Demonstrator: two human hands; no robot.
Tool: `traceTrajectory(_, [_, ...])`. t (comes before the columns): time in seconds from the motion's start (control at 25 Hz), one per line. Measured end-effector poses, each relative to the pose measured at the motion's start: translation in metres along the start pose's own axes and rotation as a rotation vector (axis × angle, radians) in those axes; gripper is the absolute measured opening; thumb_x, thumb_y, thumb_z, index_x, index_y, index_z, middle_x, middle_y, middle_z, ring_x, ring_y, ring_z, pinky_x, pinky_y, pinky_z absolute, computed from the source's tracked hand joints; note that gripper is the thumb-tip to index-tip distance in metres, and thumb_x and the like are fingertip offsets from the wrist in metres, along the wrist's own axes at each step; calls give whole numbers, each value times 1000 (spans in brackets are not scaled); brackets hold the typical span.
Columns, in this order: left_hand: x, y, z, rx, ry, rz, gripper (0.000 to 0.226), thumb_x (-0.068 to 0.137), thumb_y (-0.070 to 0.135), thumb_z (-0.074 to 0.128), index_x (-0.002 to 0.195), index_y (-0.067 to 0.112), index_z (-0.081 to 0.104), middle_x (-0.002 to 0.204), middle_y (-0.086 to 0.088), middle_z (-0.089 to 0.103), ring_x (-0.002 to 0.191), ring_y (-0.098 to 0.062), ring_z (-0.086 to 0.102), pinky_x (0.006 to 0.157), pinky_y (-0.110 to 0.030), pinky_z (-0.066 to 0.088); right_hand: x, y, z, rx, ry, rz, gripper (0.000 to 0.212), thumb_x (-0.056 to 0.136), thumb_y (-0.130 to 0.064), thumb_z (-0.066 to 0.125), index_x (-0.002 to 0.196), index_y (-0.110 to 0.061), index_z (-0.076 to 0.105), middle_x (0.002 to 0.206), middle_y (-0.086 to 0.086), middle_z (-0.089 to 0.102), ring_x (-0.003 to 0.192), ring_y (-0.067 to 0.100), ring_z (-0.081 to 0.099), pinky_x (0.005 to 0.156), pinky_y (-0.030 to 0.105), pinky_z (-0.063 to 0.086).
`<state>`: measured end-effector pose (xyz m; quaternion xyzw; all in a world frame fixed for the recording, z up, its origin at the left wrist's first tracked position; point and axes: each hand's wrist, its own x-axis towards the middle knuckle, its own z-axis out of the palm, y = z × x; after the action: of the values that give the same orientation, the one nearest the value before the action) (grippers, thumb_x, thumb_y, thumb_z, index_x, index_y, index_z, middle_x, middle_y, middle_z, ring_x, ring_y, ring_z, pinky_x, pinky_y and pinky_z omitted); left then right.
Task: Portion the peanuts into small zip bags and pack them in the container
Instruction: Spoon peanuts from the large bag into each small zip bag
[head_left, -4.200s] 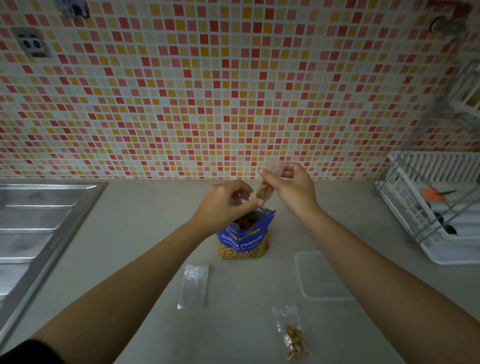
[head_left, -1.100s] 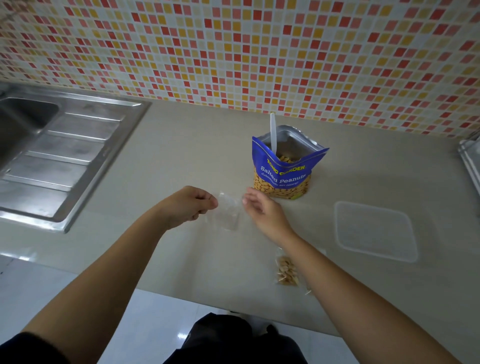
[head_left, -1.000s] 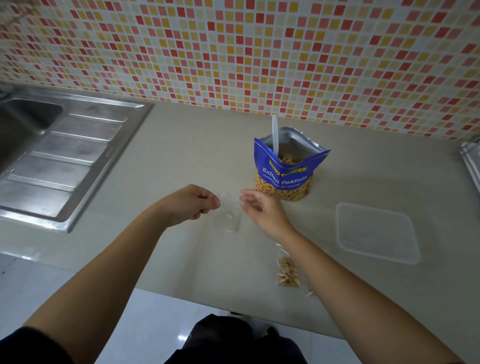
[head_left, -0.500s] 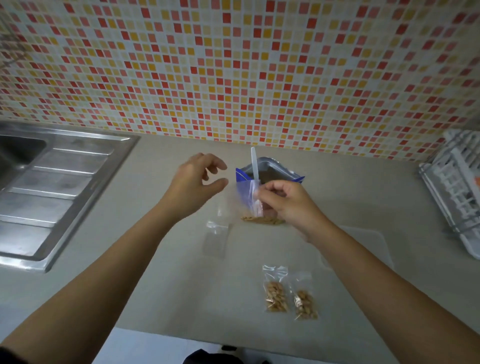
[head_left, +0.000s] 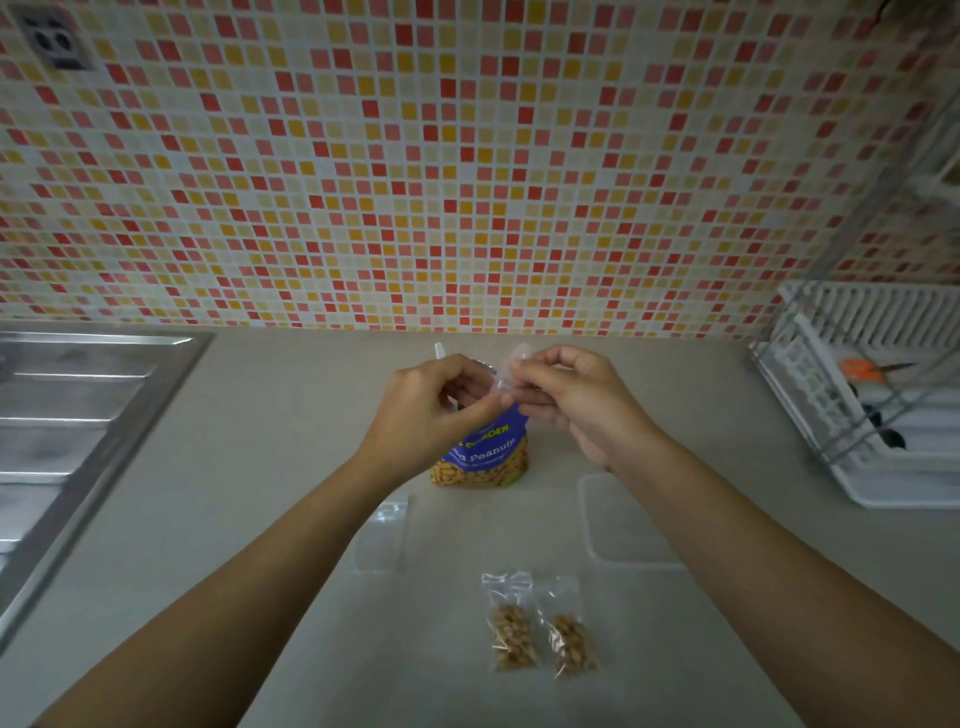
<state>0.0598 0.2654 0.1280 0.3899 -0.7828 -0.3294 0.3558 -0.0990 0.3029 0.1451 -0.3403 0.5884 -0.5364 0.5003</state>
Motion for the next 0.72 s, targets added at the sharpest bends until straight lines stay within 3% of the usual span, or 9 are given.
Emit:
traceTrajectory(0.16, [6, -1, 1, -93, -5, -118, 4, 81, 20, 70, 85, 20, 69, 77, 7, 70, 70, -5, 66, 65, -13, 50, 3, -1, -4, -156, -32, -33, 14, 78, -15, 72, 75, -14, 59, 70, 5, 70, 64, 10, 68, 58, 20, 53])
traceTrajectory(0.36, [13, -3, 3, -70, -15, -185, 15, 80, 3, 63, 84, 18, 67, 68, 9, 65, 57, 3, 58, 52, -6, 42, 5, -6, -7, -373, -93, -65, 14, 77, -13, 73, 84, -15, 61, 69, 4, 69, 61, 9, 67, 62, 22, 57])
traceTrajectory(0.48, [15, -4, 3, -89, 26, -203, 13, 82, 3, 61, 88, 14, 58, 68, 1, 68, 55, -4, 61, 47, -9, 42, 6, -3, -14, -586, -92, -292, 32, 79, -15, 70, 107, -24, 57, 70, -2, 68, 59, 7, 66, 63, 21, 55])
traceTrajectory(0.56, [17, -4, 4, -149, 42, -222, 14, 83, 3, 61, 87, 14, 54, 71, -5, 71, 58, -11, 64, 45, -10, 41, 7, 5, -17, -708, -78, -465, 33, 82, -18, 67, 114, -26, 60, 77, -8, 64, 58, 2, 61, 61, 19, 49])
traceTrajectory(0.64, [19, -4, 5, -197, 56, -227, 20, 82, 2, 62, 83, 18, 51, 74, -7, 72, 61, -14, 64, 46, -11, 40, 10, 14, -19, -769, -57, -564, 37, 81, -24, 69, 117, -23, 61, 91, -7, 54, 71, 2, 58, 69, 18, 47])
traceTrajectory(0.72, [20, -4, 6, -238, 73, -241, 25, 82, 2, 63, 81, 22, 47, 75, -4, 73, 65, -18, 65, 48, -14, 44, 13, 21, -21, -837, -72, -600, 55, 72, -35, 75, 123, -24, 56, 109, -6, 46, 98, 6, 52, 86, 20, 44])
